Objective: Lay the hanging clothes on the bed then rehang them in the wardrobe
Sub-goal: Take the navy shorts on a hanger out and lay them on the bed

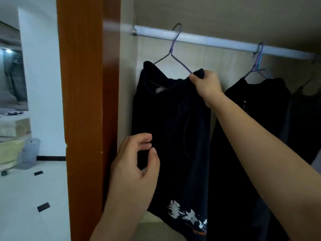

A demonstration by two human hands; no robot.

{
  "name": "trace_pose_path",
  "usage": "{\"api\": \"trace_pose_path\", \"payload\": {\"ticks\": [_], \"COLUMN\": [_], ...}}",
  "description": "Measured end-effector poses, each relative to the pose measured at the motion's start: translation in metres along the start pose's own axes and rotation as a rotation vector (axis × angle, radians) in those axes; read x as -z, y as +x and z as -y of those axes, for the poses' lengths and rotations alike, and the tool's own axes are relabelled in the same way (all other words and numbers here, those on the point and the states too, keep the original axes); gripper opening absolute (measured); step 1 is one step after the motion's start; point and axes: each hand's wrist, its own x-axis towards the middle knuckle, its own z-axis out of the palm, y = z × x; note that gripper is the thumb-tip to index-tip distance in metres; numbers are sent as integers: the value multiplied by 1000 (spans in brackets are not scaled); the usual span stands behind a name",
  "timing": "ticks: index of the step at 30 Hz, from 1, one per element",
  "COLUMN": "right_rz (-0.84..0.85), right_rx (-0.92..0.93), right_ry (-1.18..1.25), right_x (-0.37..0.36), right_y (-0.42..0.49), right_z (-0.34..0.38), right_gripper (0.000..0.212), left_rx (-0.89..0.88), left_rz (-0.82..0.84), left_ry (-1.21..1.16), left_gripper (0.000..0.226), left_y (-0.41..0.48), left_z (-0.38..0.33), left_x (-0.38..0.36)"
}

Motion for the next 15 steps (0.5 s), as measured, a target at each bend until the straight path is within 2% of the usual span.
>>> {"api": "trace_pose_path", "payload": {"ticks": [5, 9, 15], "right_rz": [-105, -233, -380], "right_rx": [35, 47, -51], "right_ry": [47, 143, 77], "right_x": [2, 6, 17], "right_y": [-23, -64, -152], "right_z": [19, 26, 28], "right_gripper": [26, 15, 17], "left_rx": [-105, -178, -293], "left_rz": [104, 251, 501], "left_ry": [-57, -122, -298], "left_gripper": [30, 30, 29], "left_y": [-6, -12, -33], "left_z": [-1, 0, 9], "left_x": [5, 12, 27]}}
